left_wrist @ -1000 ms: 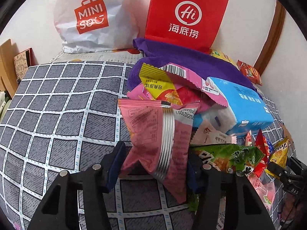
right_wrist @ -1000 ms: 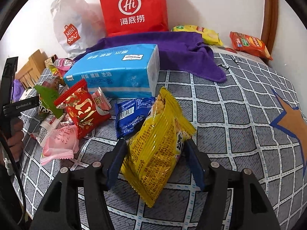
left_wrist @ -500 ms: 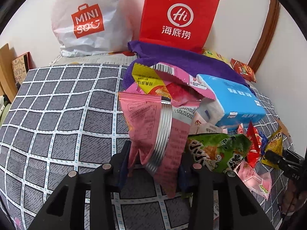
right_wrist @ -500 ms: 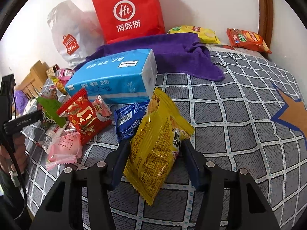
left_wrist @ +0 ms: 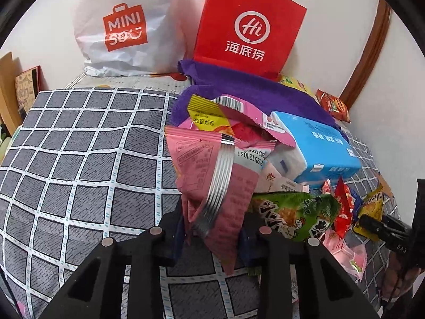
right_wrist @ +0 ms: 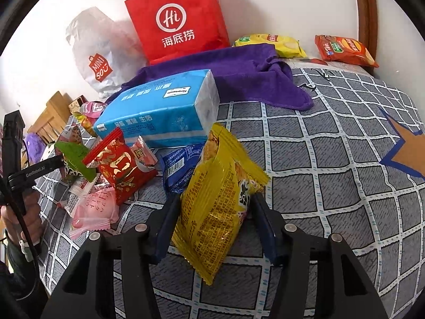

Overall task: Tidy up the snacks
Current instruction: 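Lift the yellow bag with the right tool while the left tool grasps the pink striped bag, then carry the yellow bag and pink bag in both tools over the purple towel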

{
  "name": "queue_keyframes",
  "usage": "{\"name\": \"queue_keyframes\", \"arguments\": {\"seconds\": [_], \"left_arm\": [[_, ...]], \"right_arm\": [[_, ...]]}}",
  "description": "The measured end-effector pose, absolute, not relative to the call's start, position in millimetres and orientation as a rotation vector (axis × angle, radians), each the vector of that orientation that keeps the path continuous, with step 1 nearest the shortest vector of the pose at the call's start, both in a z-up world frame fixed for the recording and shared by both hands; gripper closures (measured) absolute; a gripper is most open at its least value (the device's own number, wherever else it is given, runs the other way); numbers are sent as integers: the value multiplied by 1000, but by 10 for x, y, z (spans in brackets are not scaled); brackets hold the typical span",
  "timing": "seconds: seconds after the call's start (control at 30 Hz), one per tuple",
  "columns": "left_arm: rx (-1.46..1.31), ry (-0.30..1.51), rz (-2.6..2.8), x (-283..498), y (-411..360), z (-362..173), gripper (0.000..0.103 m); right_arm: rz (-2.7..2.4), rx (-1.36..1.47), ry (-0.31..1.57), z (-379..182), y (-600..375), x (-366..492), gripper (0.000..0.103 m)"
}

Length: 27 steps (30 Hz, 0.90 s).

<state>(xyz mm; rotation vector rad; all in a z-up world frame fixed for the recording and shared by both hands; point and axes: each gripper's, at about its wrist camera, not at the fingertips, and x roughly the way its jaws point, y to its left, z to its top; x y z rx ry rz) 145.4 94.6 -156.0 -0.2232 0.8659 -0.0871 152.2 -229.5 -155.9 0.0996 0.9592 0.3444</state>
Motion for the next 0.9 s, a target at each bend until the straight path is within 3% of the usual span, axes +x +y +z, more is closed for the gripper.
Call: {"name": "queue_keyframes", "arguments": {"seconds": [0.27,0.9], "left_arm": [[-237,879,-82,1390,980,-1497,73],[-192,818,-164,791,668,-795,72]], "right_arm": [[253,60,914,-1485,-2283,1446,51],[313,108,770,-821,-1836,751,55]]}}
